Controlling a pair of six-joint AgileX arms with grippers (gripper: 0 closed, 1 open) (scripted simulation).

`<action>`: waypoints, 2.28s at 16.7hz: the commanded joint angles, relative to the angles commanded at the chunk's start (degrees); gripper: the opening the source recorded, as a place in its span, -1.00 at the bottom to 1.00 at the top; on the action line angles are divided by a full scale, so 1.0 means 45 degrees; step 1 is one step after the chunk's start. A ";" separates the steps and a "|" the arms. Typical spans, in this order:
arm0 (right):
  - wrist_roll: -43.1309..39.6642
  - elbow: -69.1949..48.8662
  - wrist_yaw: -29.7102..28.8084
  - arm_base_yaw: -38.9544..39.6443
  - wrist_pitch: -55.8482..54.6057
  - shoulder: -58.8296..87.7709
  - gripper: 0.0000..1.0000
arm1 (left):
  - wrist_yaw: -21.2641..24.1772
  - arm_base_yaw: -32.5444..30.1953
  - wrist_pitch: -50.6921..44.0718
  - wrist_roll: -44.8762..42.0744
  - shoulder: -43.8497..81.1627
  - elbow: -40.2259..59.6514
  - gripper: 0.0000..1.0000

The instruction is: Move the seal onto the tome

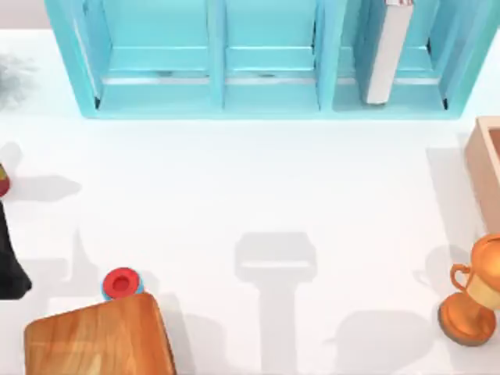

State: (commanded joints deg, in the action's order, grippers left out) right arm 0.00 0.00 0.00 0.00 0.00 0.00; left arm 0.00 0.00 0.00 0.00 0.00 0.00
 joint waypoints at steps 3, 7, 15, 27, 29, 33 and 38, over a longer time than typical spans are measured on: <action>0.0008 -0.0078 -0.0045 0.0038 -0.0084 0.0127 1.00 | 0.0000 0.0000 0.0000 0.0000 0.0000 0.0000 1.00; 0.0121 -0.1134 -0.0652 0.0552 -0.1215 0.1999 1.00 | 0.0000 0.0000 0.0000 0.0000 0.0000 0.0000 1.00; 0.0626 -0.5272 -0.2990 0.2605 -0.5652 1.1445 1.00 | 0.0000 0.0000 0.0000 0.0000 0.0000 0.0000 1.00; 0.1529 -1.0668 -0.5980 0.5393 -1.1446 2.5042 1.00 | 0.0000 0.0000 0.0000 0.0000 0.0000 0.0000 1.00; 0.1591 -1.0965 -0.6141 0.5554 -1.1767 2.5707 1.00 | 0.0000 0.0000 0.0000 0.0000 0.0000 0.0000 1.00; 0.1603 -1.1022 -0.6171 0.5585 -1.1829 2.5835 1.00 | 0.0000 0.0000 0.0000 0.0000 0.0000 0.0000 1.00; 0.1547 -1.1842 -0.5962 0.5358 -1.1597 2.6381 1.00 | 0.0000 0.0000 0.0000 0.0000 0.0000 0.0000 1.00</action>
State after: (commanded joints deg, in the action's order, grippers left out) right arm 6.96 -53.29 -26.83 24.11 -52.19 118.71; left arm 0.00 0.00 0.00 0.00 0.00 0.00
